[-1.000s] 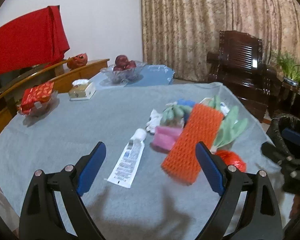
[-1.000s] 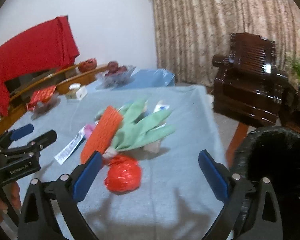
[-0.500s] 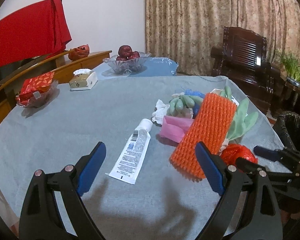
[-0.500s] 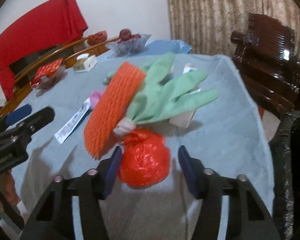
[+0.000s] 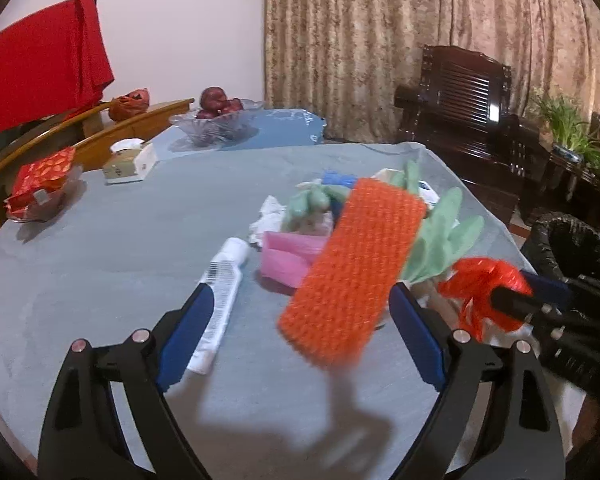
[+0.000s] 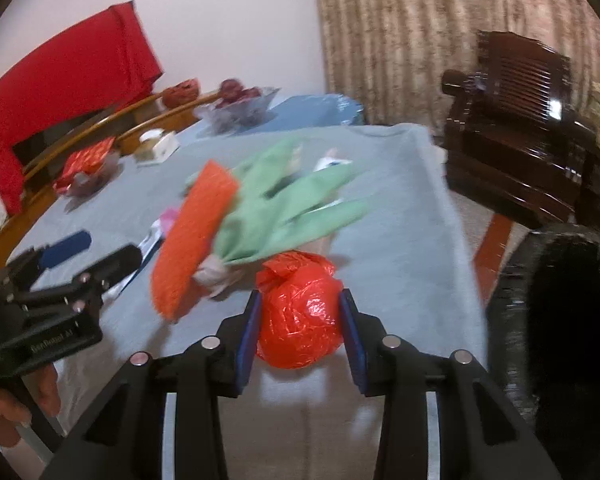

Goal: Collect trash
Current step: 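Grasp the red plastic bag with the right gripper while the left grasps an orange net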

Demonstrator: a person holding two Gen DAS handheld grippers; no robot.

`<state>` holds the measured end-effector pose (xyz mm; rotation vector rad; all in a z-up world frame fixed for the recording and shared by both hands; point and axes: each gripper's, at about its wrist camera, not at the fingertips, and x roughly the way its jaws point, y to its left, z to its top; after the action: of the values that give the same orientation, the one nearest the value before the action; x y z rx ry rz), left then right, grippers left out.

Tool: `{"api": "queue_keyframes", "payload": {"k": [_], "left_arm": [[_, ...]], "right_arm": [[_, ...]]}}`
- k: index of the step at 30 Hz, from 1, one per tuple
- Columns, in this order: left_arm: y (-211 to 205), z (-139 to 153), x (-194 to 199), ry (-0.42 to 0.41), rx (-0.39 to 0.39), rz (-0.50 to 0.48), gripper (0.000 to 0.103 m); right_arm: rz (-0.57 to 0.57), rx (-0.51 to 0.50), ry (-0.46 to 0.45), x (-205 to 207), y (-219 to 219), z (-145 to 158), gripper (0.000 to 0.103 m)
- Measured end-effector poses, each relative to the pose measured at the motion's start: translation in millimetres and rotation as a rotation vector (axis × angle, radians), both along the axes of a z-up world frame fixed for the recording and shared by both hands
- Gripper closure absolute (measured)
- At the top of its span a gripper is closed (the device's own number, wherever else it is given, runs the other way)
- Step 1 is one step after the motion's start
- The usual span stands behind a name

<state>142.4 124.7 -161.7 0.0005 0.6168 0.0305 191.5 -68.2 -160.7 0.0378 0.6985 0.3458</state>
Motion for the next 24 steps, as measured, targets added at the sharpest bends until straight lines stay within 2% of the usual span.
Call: {"api": "queue_keyframes", "payload": {"k": [8,10,11,13,14,16,24], "left_arm": [[-24.7,-12.4,20.2,0.031,0.007,-0.046,0.026],[-28.7,-17.7,24.7,0.053,0.014,-0.054,0.039],[-29.9,-21.6,28.9,0.072,0.014,-0.061,0.043],[-28.9,-26.0,33.2,0.096,0.008,-0.066,0.06],[-27.9,-26.6,33.7,0.099,0.0,-0.07,0.063],[-27.2,-24.9,32.5,0.1,0.004,-0.077,0.087],[-22.7,-3.1,17.0,0.078,-0.025,-0.08,0.092]], "right_arm": [[-0.055,0.006,-0.009,12.6,-24.2,4.0,0.065],[-0.053,0.006,-0.009,12.7,-25.3,4.0,0.065],[-0.051,0.004,-0.01,13.5,-25.5,4.1,0.065],[-0.048,0.0,-0.012,12.7,-25.0,4.2,0.065],[-0.045,-0.003,-0.015,12.7,-24.6,4.6,0.065],[-0.039,-0.008,-0.02,11.4,-24.4,5.7,0.065],[-0.034,0.013,-0.046,1.9,-21.0,17.4,0.065]]}}
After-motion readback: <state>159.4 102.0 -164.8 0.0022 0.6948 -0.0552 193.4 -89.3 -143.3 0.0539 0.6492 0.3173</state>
